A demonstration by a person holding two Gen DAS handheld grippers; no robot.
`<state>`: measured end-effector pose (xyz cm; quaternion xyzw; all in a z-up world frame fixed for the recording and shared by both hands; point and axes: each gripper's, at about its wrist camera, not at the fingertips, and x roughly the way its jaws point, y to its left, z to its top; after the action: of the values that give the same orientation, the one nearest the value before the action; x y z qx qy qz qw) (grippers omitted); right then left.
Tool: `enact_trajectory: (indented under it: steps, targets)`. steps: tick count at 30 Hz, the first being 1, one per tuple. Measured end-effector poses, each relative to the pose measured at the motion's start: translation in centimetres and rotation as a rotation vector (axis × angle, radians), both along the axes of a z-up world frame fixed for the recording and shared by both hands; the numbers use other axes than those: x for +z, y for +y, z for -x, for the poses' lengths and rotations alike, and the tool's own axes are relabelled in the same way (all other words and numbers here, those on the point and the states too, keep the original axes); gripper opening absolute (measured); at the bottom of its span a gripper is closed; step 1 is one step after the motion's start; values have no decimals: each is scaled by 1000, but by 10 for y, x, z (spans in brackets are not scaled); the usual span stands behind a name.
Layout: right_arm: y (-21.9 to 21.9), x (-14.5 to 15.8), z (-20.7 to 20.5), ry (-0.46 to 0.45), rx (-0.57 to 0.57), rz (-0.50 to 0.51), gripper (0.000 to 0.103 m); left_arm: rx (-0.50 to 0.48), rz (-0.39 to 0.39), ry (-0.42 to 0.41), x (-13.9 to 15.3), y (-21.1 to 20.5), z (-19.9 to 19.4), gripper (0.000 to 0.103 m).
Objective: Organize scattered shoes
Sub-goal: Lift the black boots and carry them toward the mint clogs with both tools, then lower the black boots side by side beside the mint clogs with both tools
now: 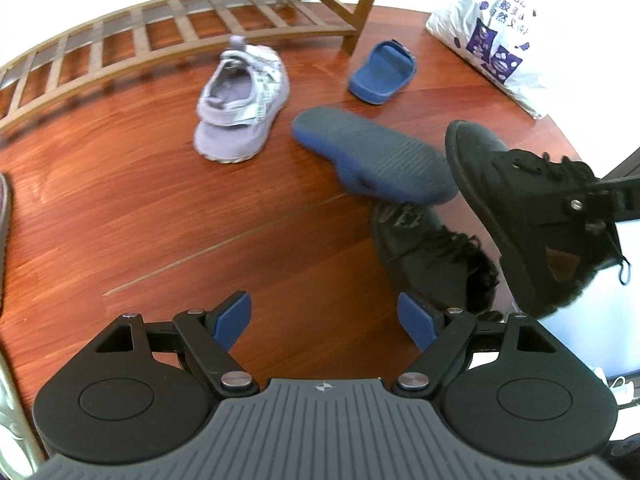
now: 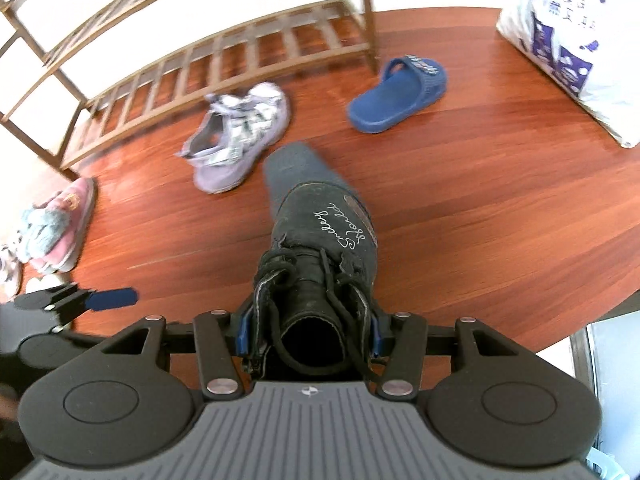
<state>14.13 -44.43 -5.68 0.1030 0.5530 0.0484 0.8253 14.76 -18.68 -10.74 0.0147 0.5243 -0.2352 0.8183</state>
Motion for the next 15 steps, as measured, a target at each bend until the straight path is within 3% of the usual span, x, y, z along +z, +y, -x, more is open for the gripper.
enact_trajectory:
  steps: [7, 15]
  targets:
    - [-49, -30, -14, 21, -27, 20, 57, -25, -2, 0, -1, -39, 4, 82]
    - [-73, -76, -15, 61, -46, 28, 57, -85, 19, 39, -9, -87, 7, 87]
